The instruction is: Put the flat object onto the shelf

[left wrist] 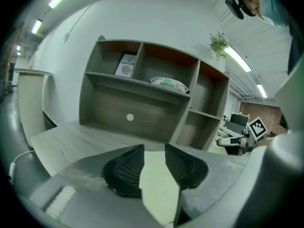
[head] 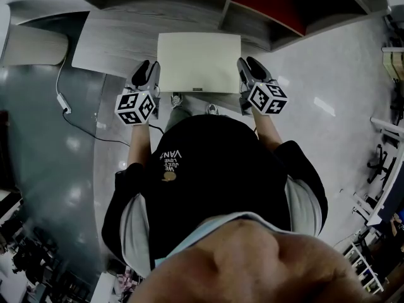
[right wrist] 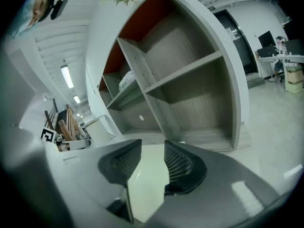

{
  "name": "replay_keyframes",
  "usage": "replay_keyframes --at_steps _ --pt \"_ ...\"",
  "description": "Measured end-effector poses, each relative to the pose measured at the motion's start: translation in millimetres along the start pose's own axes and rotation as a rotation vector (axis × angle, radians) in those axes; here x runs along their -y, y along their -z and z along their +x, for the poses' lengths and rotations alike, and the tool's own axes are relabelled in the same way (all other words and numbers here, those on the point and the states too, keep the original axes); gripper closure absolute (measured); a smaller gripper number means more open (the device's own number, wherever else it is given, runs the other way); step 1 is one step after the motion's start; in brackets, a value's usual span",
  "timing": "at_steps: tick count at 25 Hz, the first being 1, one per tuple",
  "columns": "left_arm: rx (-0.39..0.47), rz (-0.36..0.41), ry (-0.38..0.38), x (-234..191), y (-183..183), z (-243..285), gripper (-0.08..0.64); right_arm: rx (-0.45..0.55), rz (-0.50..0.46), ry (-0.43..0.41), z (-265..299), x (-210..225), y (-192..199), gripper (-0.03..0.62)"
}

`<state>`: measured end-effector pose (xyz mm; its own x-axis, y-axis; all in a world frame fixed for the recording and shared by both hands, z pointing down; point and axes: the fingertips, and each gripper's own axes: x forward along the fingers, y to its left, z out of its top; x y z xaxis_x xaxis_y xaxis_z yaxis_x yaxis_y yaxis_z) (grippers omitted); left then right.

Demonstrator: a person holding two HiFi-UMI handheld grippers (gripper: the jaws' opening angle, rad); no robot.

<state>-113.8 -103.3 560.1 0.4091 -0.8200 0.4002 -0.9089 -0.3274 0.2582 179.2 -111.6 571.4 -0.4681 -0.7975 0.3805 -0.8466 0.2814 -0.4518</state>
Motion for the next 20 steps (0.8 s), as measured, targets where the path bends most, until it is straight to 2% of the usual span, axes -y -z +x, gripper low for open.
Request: replay_keyframes --at_steps 3,6,11,14,20 --pt "-0.033 -0.034 0.009 -8.3 6.4 10.0 0.395 -0.031 0.011 0.037 6.6 10.7 7.7 0.416" --pt "-0.084 -0.067 0.013 -16.8 18.0 20.8 0.314 -0.057 0.015 0.064 12.7 19.8 13.3 0.394" --pt "-0.195 -0.125 0.036 -27.7 46.6 41.2 0.251 -0.124 0.04 0.081 28.5 32.5 27.1 0.347" --pt "-0.262 -0.148 0.046 -32.9 62.7 49.2 0.236 -0.194 0.041 0.083 36.6 37.5 41.1 0.33" --pt "-0.373 -0.221 0.093 -38.7 88.6 65.4 0.235 -0.272 0.128 0.06 53.3 49.6 63.2 0.324"
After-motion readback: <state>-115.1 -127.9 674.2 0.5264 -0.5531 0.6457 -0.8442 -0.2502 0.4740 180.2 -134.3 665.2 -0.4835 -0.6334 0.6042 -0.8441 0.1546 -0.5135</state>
